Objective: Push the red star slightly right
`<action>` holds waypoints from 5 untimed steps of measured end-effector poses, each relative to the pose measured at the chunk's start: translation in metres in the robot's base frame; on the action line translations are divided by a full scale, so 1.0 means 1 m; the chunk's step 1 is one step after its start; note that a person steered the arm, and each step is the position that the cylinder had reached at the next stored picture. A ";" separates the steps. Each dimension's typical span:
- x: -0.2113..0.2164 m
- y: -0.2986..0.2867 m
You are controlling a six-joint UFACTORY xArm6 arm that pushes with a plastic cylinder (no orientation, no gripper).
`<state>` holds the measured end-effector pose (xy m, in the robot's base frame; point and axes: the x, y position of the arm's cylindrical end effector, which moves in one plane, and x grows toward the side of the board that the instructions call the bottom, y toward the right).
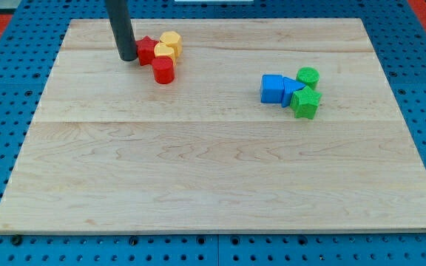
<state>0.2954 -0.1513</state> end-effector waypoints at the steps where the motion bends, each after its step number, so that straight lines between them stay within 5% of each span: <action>1: -0.005 -0.016; 5: -0.023 0.060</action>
<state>0.2726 -0.0915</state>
